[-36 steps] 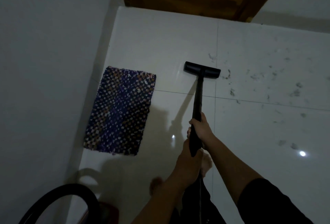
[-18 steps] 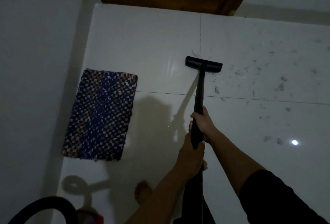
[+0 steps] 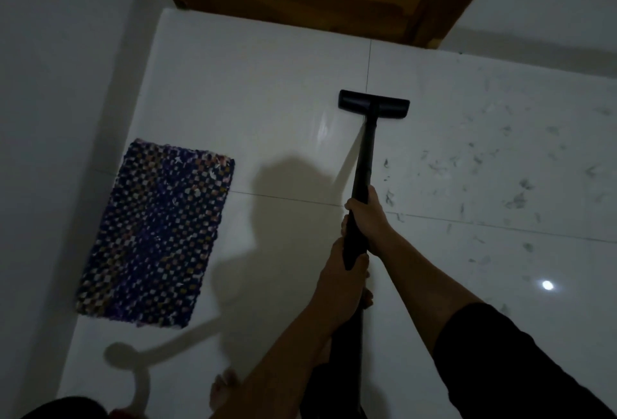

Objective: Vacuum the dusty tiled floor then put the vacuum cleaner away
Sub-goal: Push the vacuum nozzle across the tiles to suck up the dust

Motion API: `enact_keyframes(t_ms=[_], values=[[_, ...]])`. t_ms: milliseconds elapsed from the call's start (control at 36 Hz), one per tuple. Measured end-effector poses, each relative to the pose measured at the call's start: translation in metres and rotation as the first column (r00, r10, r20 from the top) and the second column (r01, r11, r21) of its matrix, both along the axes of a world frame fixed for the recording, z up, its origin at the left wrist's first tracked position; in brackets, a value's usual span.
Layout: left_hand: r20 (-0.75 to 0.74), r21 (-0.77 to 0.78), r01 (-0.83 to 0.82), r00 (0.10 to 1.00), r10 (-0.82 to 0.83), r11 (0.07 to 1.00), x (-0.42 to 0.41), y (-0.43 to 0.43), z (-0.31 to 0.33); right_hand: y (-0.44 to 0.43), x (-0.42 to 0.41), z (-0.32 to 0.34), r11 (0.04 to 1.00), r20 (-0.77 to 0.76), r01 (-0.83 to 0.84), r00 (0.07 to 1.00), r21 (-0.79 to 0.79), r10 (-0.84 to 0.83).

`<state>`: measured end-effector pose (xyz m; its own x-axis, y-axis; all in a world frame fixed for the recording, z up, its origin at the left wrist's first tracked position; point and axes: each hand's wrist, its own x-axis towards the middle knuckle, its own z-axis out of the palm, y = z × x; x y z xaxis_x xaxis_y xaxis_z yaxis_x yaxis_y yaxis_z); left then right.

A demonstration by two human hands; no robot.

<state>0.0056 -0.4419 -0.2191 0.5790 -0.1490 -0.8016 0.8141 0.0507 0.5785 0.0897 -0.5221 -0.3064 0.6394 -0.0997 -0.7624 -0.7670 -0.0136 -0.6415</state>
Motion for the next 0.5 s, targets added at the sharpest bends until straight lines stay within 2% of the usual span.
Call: enact_keyframes(t_ms=[250, 500], values=[[0.029, -0.004, -0.033, 0.999, 0.033, 0.999, 0.040, -0.020, -0.004, -0.019, 0.044, -0.002, 1.000, 0.018, -0.002, 1.000, 0.011, 0.002], [0.002, 0.008, -0.008, 1.000, 0.008, 1.000, 0.025, -0.023, 0.011, -0.025, 0.024, 0.001, 1.000, -0.027, 0.010, 1.000, 0.005, -0.010]])
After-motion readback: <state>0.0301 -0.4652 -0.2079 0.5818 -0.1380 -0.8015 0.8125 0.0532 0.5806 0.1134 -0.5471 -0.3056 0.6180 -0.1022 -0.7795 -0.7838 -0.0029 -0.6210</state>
